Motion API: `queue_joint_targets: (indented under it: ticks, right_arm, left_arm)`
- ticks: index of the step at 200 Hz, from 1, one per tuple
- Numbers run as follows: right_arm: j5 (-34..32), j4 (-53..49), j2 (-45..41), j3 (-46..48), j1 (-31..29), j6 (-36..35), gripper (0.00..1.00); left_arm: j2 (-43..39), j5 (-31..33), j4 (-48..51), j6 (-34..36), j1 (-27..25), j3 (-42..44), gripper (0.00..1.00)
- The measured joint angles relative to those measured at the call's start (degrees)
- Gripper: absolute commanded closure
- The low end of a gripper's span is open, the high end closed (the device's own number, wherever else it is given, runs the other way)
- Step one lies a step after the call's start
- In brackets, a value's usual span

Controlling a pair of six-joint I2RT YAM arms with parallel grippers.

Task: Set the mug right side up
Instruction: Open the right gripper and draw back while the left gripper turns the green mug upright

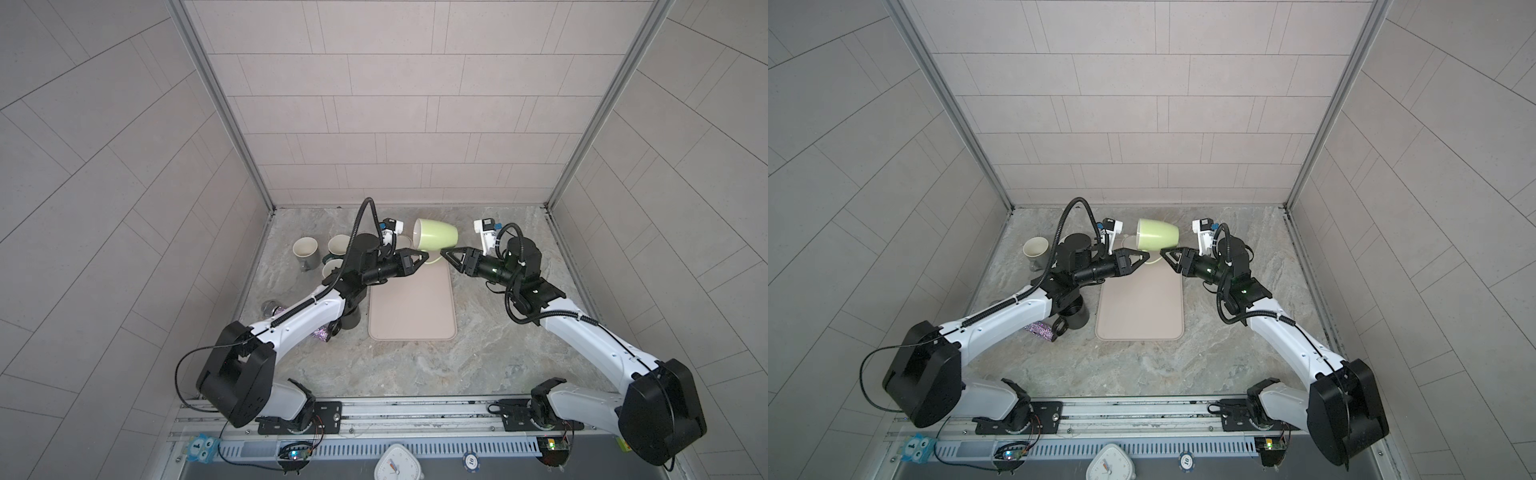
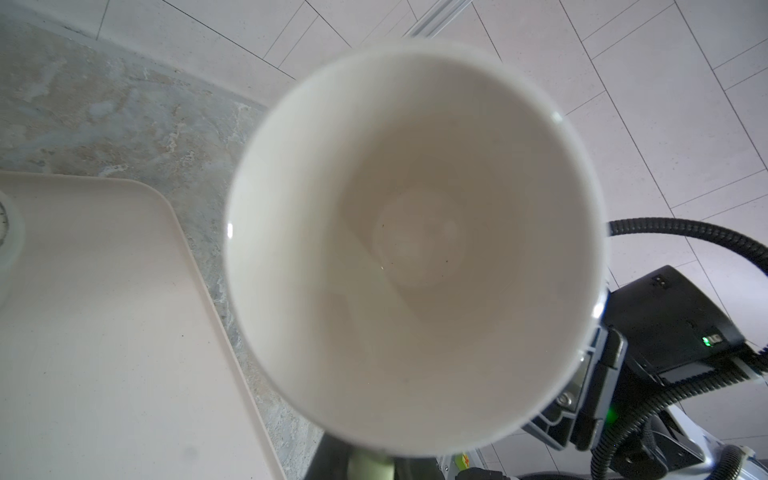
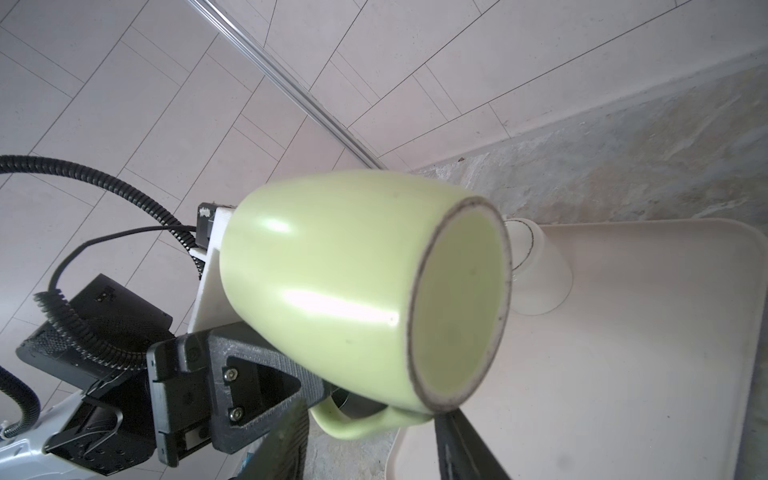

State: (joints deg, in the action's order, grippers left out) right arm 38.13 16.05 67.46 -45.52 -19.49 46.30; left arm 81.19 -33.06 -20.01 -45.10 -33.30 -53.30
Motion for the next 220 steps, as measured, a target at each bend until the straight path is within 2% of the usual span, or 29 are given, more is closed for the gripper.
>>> queue_joint_targets:
  ticks: [68, 158, 191, 220]
  right_arm:
    - [-0.5, -0.1, -2.3, 0.0, 0.0, -1.7, 0.42]
    - [-2.7, -2.0, -4.3, 0.0, 0.4, -3.0, 0.42]
    - [-6.0, -5.9, -8.2, 0.0, 0.7, -5.2, 0.41]
    - [-11.6, -11.0, -13.4, 0.0, 0.8, -7.6, 0.41]
  left_arm:
    - [0.0, 2.6, 5.2, 1.7, -0.1, 0.0, 1.0]
    - [0.3, 5.5, 9.9, 6.5, -1.9, -0.1, 1.0]
    - [2.1, 7.9, 12.8, 9.3, -3.1, -1.0, 1.0]
    - [3.0, 10.8, 15.9, 12.1, -4.8, -3.1, 1.0]
